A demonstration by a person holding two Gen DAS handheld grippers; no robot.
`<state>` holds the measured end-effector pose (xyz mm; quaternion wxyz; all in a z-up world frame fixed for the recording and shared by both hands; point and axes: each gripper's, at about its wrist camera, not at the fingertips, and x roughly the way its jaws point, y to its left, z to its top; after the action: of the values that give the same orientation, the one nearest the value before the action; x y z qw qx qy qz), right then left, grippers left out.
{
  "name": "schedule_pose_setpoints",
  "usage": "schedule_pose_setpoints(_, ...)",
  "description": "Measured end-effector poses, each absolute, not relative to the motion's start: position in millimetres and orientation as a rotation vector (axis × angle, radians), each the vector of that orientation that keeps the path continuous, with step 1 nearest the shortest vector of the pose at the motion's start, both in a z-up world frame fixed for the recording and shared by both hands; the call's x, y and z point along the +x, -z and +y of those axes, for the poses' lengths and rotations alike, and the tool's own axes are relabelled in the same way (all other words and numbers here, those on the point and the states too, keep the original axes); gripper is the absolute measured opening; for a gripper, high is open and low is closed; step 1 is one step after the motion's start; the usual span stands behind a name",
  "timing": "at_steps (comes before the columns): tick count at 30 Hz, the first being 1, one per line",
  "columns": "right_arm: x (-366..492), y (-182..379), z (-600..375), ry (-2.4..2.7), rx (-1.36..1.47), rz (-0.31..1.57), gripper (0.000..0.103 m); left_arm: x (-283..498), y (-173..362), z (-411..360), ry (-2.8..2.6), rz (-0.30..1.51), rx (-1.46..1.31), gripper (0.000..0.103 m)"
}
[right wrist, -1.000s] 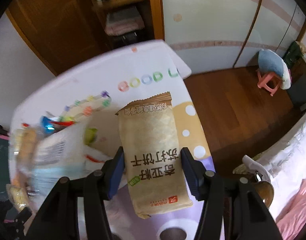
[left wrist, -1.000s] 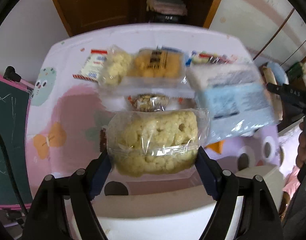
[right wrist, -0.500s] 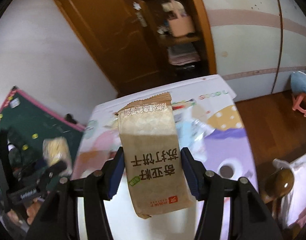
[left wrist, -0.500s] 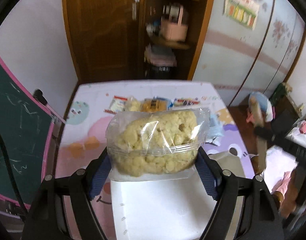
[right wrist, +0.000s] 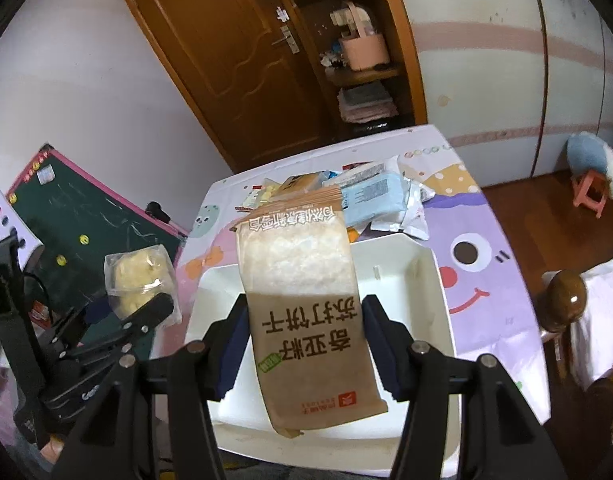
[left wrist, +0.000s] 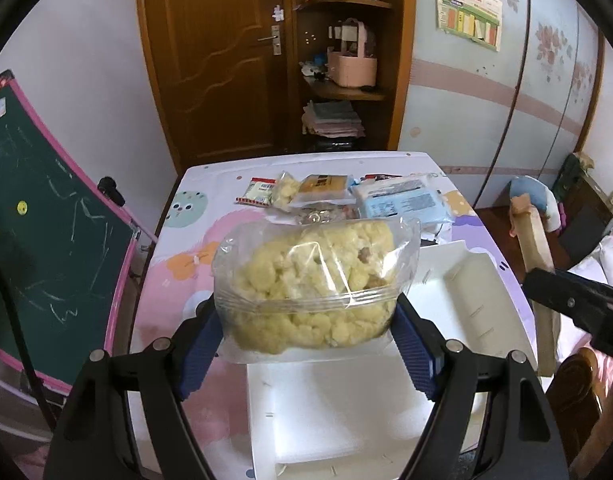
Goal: Organize snacks
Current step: 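Carry both bags to the white tray and open both tools to drop them, then move both tools back over the snack pile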
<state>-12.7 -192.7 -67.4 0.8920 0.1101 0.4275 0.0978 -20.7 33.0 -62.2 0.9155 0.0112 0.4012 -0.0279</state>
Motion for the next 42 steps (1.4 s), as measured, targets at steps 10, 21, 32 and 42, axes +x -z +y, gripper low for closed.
schedule_pose_setpoints(10,-19,82,-166,-0.155,0.113,0.986,0.057,-24,86,43,0.041,0.911,-0.037,0.090)
schedule_pose_setpoints(21,-24,79,-162,-0.143,0.083,0.974,0.069,-26,84,44,0.043,0.899,-0.063,0.102)
schedule_pose_setpoints(32,-27,74,-158,-0.171,0.069,0.940,0.069,-34,70,33,0.046,0.830,-0.026,0.102)
schedule_pose_setpoints(42,-26,77,-162,-0.173,0.086,0.946,0.069,-23,82,34,0.053,0.906,-0.078,0.096)
